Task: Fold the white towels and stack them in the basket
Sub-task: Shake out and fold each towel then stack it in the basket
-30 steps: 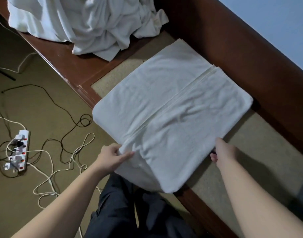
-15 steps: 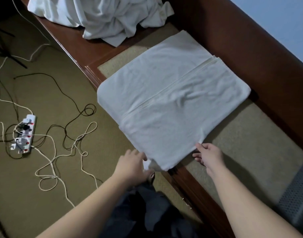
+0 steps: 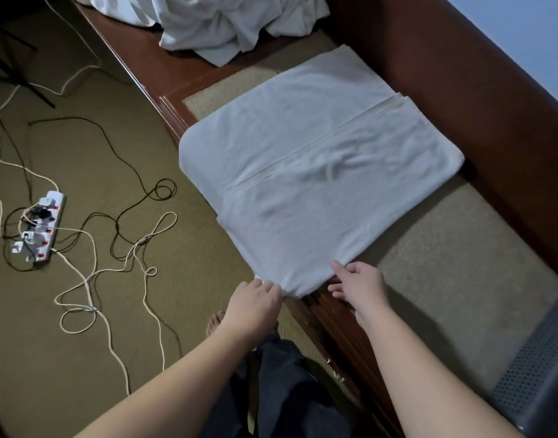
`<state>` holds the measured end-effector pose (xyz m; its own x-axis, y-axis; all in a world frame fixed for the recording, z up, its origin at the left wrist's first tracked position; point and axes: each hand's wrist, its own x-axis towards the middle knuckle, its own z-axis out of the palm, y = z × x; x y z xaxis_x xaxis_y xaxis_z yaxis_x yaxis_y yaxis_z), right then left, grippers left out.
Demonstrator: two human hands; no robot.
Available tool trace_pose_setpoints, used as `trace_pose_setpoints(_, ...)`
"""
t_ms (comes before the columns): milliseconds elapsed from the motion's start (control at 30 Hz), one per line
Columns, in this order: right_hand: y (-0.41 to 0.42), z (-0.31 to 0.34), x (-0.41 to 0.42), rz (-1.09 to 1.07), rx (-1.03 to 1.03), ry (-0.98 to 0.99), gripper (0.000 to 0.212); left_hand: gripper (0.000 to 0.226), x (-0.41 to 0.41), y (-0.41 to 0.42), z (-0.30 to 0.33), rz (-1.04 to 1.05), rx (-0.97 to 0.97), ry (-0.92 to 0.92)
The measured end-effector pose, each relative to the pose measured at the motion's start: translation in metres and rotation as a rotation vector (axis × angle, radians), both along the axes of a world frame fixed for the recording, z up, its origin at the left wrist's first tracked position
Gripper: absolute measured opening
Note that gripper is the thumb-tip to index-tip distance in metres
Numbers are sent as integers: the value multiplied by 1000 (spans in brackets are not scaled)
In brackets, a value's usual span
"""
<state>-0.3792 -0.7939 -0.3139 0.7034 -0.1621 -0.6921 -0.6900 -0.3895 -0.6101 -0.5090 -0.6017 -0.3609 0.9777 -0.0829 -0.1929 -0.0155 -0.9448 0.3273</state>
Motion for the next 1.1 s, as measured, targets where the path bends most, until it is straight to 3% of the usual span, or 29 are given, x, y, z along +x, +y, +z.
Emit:
trace_pose_setpoints(233,-22,-8,-9,50,-21,8,20,33,-13,-22,16,-59,72,88)
trace_pose_setpoints(400,-6,5,-1,176,-98,41,40,20,3,-30,25,106,97,205)
trace_pose_setpoints(500,-8,4,-3,223,-87,68,41,5,7,-35,25,71,126,211)
trace_pose_setpoints(567,-13,4,-7,259,-91,63,41,16,9,-36,24,55,138,186)
trace_pose_setpoints(767,-20,8,-15,282,-84,-8,40,19,17,-41,31,74,58,172)
trace_pose_setpoints(967,-32,12,-23,322,-162,49,39,39,2,-47,20,-156,49,161)
trace_pose_setpoints(1100,-24,24,-11,328,-259,72,44,35,20,-43,41,-12,57,121)
